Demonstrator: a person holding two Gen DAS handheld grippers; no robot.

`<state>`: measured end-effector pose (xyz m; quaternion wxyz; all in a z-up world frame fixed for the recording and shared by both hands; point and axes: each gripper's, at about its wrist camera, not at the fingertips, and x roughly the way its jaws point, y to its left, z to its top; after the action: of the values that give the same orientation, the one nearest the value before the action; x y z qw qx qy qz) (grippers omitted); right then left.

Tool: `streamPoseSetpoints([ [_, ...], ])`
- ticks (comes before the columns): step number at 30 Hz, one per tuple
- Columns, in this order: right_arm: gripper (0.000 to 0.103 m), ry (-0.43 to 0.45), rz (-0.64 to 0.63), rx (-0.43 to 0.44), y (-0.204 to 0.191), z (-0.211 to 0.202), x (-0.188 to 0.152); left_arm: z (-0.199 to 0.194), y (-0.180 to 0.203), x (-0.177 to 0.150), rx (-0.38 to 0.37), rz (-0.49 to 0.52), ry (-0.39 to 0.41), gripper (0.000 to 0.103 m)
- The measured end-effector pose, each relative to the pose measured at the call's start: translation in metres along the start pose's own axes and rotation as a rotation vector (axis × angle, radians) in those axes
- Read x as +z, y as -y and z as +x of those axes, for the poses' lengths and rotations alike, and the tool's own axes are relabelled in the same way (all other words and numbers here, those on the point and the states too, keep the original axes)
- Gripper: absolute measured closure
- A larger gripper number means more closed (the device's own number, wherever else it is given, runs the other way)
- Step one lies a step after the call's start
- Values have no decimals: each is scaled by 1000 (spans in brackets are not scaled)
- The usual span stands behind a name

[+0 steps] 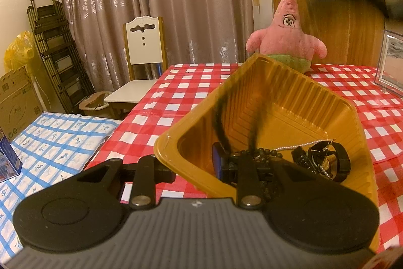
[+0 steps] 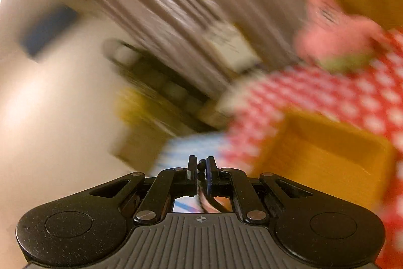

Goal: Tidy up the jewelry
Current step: 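Lower the dark bead strand into the tray and open the right tool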

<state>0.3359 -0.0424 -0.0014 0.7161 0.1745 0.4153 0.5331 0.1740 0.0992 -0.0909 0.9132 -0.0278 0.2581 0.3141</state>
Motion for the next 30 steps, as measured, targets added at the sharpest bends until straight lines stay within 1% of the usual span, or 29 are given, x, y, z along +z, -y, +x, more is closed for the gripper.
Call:
streamPoseSetpoints([
  [2,97,-76,54,-81,25,15,-18,0,0,0,0,-2,-1,78],
  [4,97,-130,83,-137,40,25,-33,-1,0,0,0,-1,0,78],
  [7,97,-176,82,-170,51,32,-45,-1,-1,-1,-1,0,0,78],
  [10,97,-198,44,-211,51,37,-48,-3,0,-1,-1,-1,-2,78],
  [12,96,-212,-26,-263,50,43,-49,-3,-1,-1,-1,0,1,78],
  [13,95,-215,-63,-276,41,41,-53,-3,0,-1,-2,-1,1,78],
  [14,85,-215,-94,-288,38,39,-55,-3,-1,-1,-2,-2,-1,78],
  [15,64,-214,-122,-298,36,38,-57,-2,-1,-1,-2,-3,-2,78],
  [17,45,-205,-161,-320,32,34,-62,-2,-1,-1,-3,-4,-3,78],
  [20,45,-196,-178,-340,34,40,-68,-2,-1,-1,-3,-4,-3,78],
  [30,45,-200,-160,-379,36,26,-67,-2,-1,-2,-4,-6,-4,78],
])
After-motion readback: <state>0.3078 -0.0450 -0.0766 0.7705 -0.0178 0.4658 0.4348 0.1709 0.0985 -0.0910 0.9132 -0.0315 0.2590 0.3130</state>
